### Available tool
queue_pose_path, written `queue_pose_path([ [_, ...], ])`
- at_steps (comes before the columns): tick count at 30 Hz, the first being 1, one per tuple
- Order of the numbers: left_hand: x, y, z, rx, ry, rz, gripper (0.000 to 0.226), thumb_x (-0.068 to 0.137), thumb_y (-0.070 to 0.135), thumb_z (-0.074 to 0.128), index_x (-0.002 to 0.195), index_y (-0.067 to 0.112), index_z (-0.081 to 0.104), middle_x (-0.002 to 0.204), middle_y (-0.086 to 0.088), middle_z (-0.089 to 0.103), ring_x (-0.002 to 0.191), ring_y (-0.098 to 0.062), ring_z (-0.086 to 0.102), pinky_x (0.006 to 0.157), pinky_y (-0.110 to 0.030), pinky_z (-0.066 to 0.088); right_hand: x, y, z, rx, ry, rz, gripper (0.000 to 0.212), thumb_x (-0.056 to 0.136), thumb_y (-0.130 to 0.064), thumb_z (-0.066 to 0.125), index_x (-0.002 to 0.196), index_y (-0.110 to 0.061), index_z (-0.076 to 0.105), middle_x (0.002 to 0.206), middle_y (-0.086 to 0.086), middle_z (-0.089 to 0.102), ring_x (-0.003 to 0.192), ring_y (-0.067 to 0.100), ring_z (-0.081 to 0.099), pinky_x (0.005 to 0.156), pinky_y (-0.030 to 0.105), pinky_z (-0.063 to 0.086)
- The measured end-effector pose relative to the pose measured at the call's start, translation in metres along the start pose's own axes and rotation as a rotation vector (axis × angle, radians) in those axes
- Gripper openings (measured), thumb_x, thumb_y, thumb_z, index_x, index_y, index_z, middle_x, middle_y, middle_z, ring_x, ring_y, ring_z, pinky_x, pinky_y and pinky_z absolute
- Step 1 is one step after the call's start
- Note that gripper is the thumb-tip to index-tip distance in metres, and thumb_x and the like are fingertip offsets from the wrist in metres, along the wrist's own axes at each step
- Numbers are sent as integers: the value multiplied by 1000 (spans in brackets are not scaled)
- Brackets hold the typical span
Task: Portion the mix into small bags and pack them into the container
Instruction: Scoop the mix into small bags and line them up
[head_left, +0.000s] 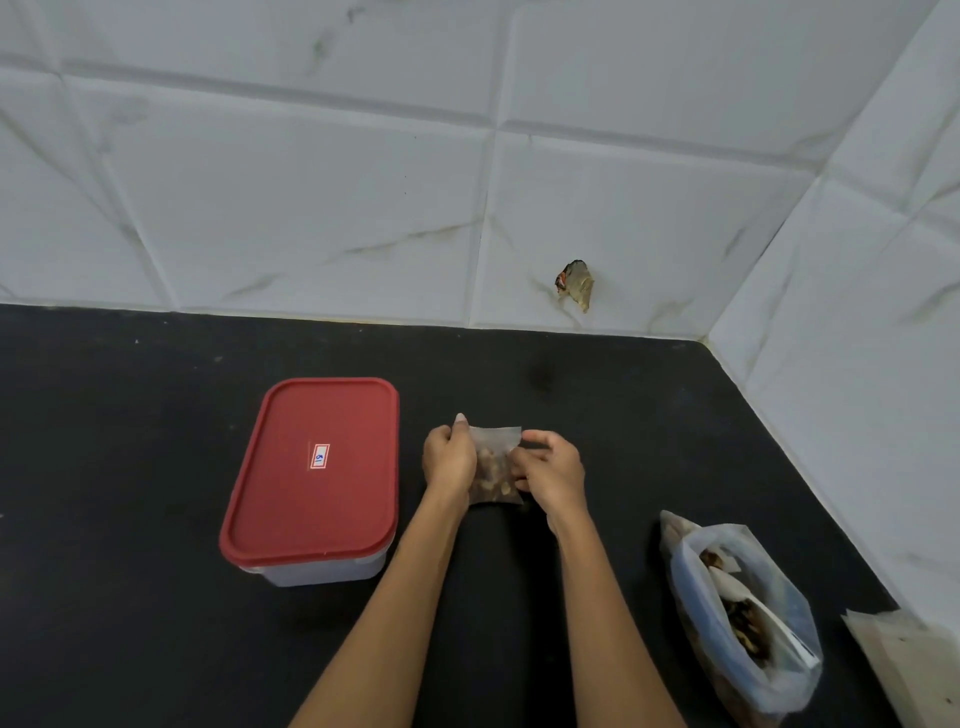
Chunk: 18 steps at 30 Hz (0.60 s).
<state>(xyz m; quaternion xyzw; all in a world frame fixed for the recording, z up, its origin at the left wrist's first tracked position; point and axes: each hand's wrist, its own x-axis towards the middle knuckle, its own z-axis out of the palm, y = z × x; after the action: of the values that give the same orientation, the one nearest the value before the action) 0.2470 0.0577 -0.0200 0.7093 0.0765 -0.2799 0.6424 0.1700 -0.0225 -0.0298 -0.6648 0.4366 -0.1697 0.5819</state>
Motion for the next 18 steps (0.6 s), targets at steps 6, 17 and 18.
queue_pose_path([
  [6, -11, 2, -1, 97, -21, 116, 51, 100, 24, 45, 146, 8, 31, 143, -9, 45, 131, -25, 43, 108, -35, 36, -1, 0, 4, -98, 37, -22, 26, 87, -16, 62, 113, -14, 60, 91, 1, 66, 81, 15, 66, 76, 32, 57],
  [17, -97, 7, 30, 58, -80, 529, 30, 99, 21, 48, 128, 15, 49, 123, 2, 57, 109, -3, 54, 88, -10, 42, -59, -39, -79, -85, 225, -223, 24, 86, -34, 63, 108, -25, 63, 93, -9, 67, 87, 8, 65, 83, 32, 54],
  [18, -108, 5, 40, 30, -134, 532, 24, 98, 20, 48, 122, 17, 52, 116, 3, 61, 100, -1, 57, 83, -8, 44, -70, -40, -97, -65, 289, -243, 21, 86, -33, 64, 105, -26, 64, 90, -9, 68, 85, 8, 65, 81, 30, 54],
])
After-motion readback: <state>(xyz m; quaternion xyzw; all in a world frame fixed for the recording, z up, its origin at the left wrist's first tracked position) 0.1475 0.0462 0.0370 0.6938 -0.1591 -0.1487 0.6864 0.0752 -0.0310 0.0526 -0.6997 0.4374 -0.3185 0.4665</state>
